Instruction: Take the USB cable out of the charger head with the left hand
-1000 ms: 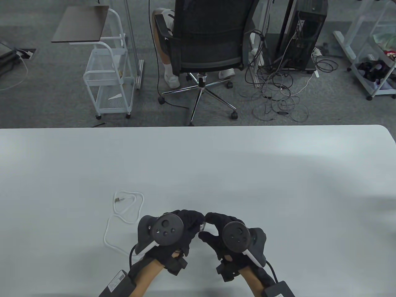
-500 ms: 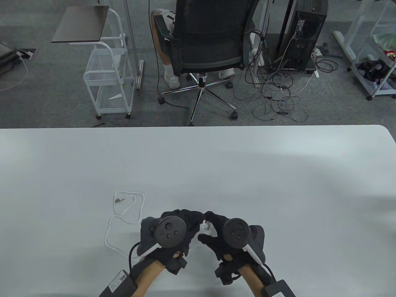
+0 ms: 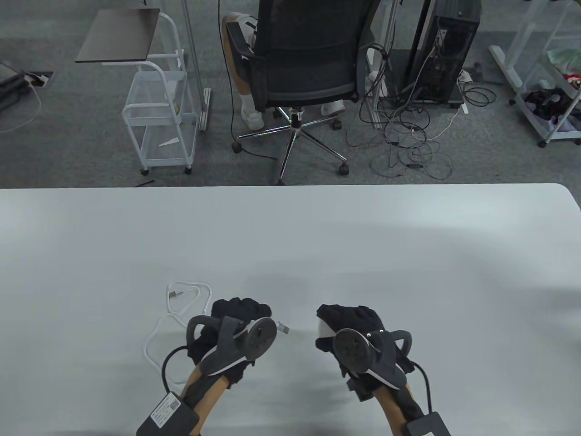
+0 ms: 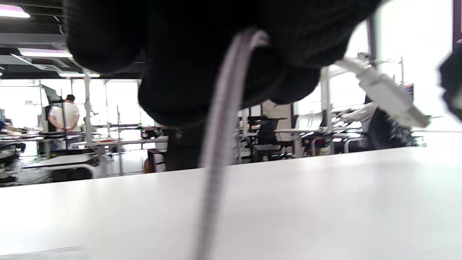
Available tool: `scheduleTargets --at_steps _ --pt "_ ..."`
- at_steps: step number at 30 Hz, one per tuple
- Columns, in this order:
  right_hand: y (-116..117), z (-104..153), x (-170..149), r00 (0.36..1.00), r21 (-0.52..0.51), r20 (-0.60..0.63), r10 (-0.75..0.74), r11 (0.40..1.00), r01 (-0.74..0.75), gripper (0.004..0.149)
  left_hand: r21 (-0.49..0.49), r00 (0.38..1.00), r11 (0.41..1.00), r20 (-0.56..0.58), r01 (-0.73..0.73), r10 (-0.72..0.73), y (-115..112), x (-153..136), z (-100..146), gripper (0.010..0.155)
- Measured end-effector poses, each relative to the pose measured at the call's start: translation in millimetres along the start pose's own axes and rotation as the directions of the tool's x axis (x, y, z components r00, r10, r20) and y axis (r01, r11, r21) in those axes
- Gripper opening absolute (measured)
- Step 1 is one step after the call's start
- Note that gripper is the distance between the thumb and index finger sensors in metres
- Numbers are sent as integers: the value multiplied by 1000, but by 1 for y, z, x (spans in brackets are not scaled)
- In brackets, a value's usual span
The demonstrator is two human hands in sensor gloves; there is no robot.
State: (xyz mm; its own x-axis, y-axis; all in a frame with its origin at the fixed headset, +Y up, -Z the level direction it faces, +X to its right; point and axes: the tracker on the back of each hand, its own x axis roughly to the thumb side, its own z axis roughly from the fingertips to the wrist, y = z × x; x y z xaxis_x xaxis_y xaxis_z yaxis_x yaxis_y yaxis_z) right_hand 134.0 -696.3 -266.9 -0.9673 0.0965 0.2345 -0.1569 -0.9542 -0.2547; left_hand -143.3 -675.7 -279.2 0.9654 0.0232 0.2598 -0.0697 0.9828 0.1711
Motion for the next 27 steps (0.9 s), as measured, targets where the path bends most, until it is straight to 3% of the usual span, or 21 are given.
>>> scheduleTargets --at_steps 1,3,10,21,27 --pt "0 1 -10 999 3 -32 -39 999 39 68 -6 994 994 -12 -109 108 -5 -10 2 43" --pt "-1 -1 -15 995 14 -65 -76 997 77 68 -31 982 982 -39 -188 187 -11 -18 3 43" --pt "-5 0 -13 997 -3 -46 -69 998 69 67 -68 989 987 -10 -146 146 -19 -11 4 44" --pt "-3 -2 -33 989 -4 -142 -33 999 33 67 -80 989 986 14 -147 149 -21 -3 5 44" --pt "13 -9 -47 970 92 -239 32 996 -10 67 -92 988 985 42 -146 150 -23 5 6 44"
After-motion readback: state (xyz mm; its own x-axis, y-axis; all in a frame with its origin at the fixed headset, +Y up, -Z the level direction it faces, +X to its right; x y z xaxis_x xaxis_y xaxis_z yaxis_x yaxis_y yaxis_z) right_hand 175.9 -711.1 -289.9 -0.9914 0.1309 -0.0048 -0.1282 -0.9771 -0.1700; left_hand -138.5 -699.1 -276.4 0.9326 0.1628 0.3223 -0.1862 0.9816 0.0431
